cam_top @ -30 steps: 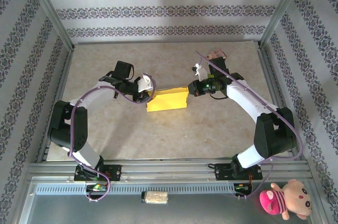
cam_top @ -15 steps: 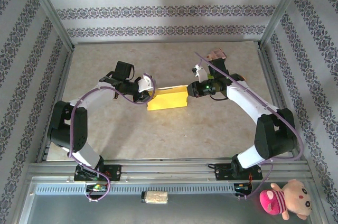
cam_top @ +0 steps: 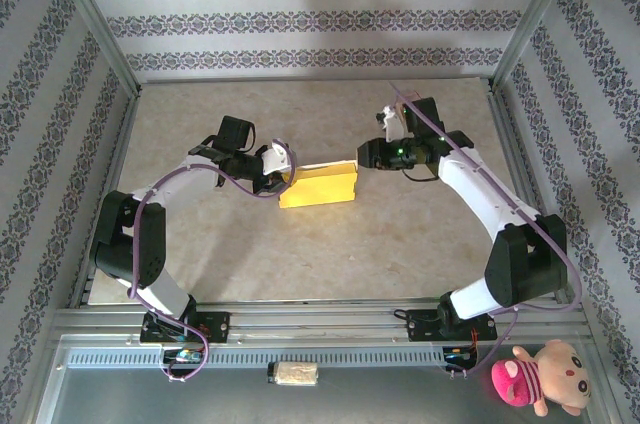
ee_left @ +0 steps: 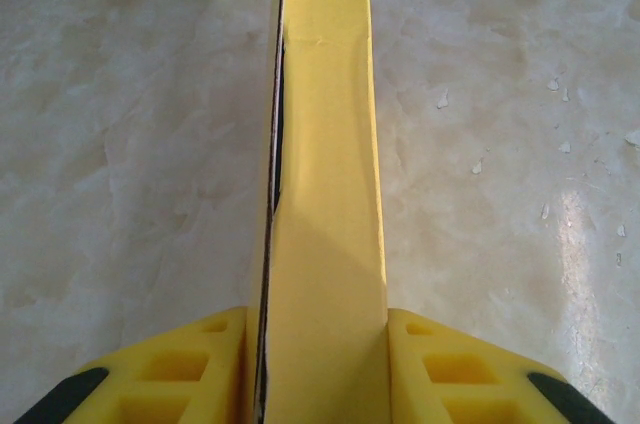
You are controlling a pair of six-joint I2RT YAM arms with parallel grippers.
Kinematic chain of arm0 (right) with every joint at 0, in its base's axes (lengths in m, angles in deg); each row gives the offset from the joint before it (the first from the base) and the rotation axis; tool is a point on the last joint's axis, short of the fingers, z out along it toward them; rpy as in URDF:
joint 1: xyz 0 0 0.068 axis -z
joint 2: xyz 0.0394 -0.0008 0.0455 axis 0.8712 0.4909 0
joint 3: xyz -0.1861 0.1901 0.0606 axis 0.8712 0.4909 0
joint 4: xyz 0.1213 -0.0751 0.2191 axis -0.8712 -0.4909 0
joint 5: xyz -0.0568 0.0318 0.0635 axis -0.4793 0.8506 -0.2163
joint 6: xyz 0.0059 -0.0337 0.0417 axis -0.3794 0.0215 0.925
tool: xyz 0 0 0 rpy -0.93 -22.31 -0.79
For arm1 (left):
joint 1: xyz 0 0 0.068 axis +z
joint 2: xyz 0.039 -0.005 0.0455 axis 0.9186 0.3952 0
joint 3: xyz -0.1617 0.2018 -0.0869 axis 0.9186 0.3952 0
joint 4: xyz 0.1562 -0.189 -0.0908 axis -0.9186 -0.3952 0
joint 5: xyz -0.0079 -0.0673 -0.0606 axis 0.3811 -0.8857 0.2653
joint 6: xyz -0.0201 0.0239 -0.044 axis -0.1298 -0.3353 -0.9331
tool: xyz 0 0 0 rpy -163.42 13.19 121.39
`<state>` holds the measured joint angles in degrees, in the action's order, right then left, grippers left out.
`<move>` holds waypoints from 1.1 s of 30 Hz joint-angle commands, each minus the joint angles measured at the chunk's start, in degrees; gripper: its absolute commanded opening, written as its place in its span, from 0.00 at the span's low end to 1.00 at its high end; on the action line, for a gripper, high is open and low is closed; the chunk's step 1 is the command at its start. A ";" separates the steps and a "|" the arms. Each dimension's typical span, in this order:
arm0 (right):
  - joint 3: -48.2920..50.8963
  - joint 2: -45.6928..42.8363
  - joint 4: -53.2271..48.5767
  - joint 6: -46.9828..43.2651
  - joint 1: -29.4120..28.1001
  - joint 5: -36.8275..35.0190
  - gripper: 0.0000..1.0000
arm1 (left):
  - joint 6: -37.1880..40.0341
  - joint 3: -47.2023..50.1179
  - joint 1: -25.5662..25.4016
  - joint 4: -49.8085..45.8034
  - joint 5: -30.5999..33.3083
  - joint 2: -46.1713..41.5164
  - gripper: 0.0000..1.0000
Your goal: Fold the paper box
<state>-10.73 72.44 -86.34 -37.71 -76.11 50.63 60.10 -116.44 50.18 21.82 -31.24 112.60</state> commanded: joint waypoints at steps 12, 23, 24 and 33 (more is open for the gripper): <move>-8.73 9.38 -4.34 11.47 -3.78 -4.54 0.40 | 1.66 1.66 -0.54 0.35 2.35 0.57 0.30; -5.92 8.50 -8.89 5.45 -4.36 -8.42 0.39 | 1.14 1.29 -0.60 0.88 1.64 1.45 0.30; -5.84 8.76 -9.44 4.83 -4.37 -9.28 0.39 | 1.14 1.29 -0.56 0.88 1.50 1.54 0.30; -2.58 9.13 -10.04 2.55 -4.36 -11.27 0.39 | 0.97 1.13 -0.54 0.71 1.54 1.80 0.30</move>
<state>-15.78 81.49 -92.81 -33.14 -80.37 43.11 60.30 -116.18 50.18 22.68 -31.27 112.68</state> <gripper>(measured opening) 0.391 0.314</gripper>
